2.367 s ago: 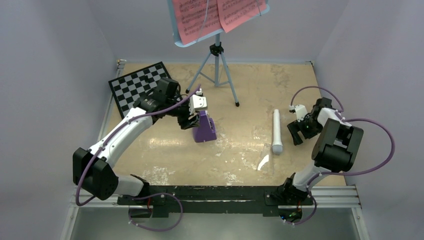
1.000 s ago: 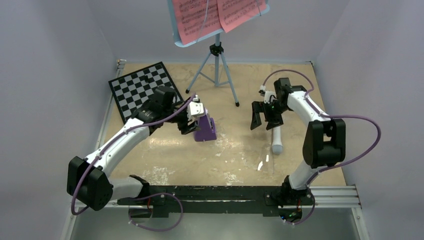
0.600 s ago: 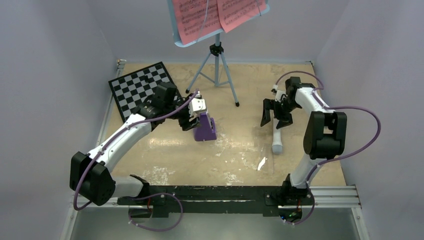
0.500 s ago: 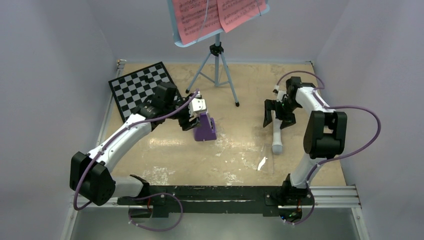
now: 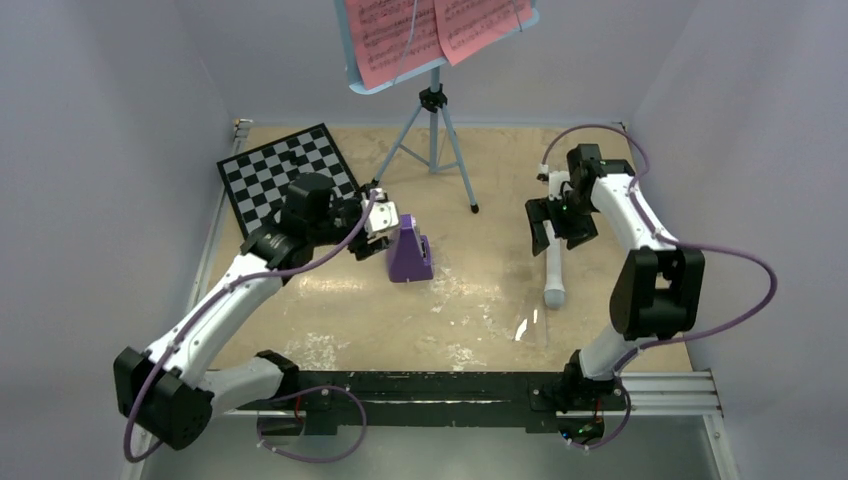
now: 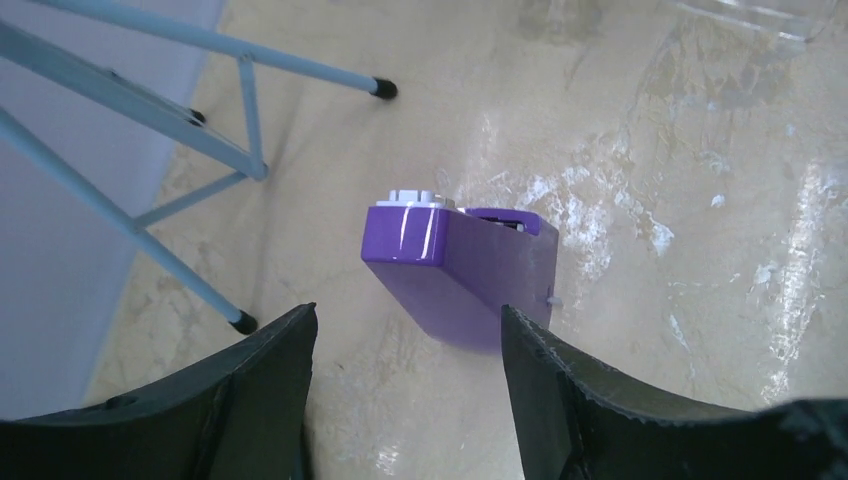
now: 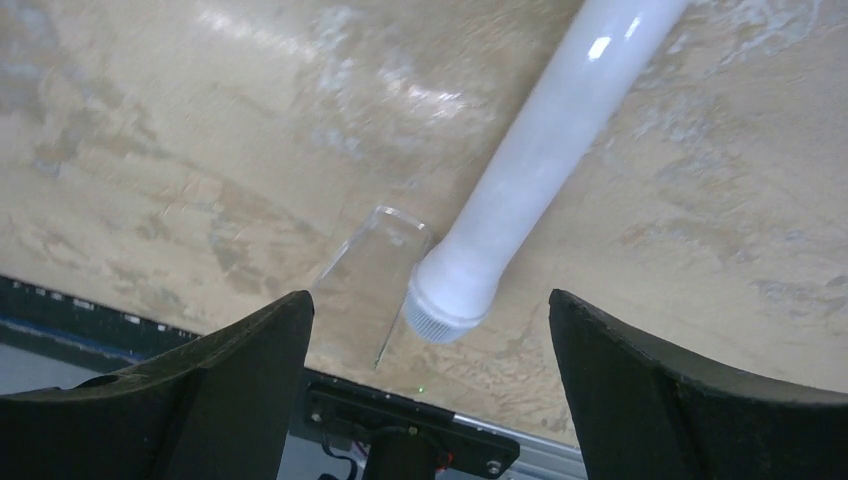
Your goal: Pack up the instrument practice props
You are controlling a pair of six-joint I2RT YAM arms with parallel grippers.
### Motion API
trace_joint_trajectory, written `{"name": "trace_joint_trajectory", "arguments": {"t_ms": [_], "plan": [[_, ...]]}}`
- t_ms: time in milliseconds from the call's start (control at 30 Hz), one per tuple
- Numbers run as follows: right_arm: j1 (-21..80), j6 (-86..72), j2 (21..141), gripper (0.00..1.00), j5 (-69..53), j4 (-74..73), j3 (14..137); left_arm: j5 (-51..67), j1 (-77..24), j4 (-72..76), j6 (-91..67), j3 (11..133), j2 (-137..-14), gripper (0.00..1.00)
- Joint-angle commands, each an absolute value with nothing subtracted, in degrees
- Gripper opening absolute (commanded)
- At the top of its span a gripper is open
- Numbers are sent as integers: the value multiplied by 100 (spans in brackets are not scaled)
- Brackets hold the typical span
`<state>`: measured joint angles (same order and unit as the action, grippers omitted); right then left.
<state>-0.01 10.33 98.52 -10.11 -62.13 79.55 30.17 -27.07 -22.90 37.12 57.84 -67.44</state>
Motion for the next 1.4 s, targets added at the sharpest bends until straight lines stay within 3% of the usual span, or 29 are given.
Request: {"name": "trace_joint_trajectory", "arguments": {"t_ms": [0, 133, 267, 500, 600, 800, 867, 933, 1133, 1367], "plan": [[490, 1392, 8710, 92, -1424, -6602, 7512, 3712, -2835, -1798, 3773, 5740, -5757, 72], [459, 1258, 8172, 96, -1589, -6154, 7563, 4648, -3397, -1650, 3530, 5949, -5915, 74], [329, 1109, 7395, 99, -1728, -4867, 7582, 5123, -4145, -1610, 3695, 6342, -6925, 73], [-271, -132, 7377, 99, -1427, -4209, 8123, 3823, -5996, 620, 1832, 6356, -8684, 73], [-587, -480, 7296, 99, -1466, -4039, 8084, 3124, -6479, 793, 1180, 6927, -9720, 73], [-633, -398, 6673, 99, -1286, -3964, 7500, 590, -6732, -357, -1096, 8625, -11141, 76], [-633, -264, 6491, 99, -1213, -4096, 7452, 357, -6782, -579, -1576, 8963, -11372, 92], [-633, -65, 6253, 99, -1069, -4122, 7304, -49, -6882, -853, -1877, 9292, -11589, 99], [-704, 167, 5802, 99, -1049, -4100, 7033, -1203, -7221, -1774, -2507, 9943, -12090, 99], [-734, -504, 5703, 99, -1283, -4095, 7200, -1472, -7443, -2097, -2645, 9867, -12383, 99]]}}
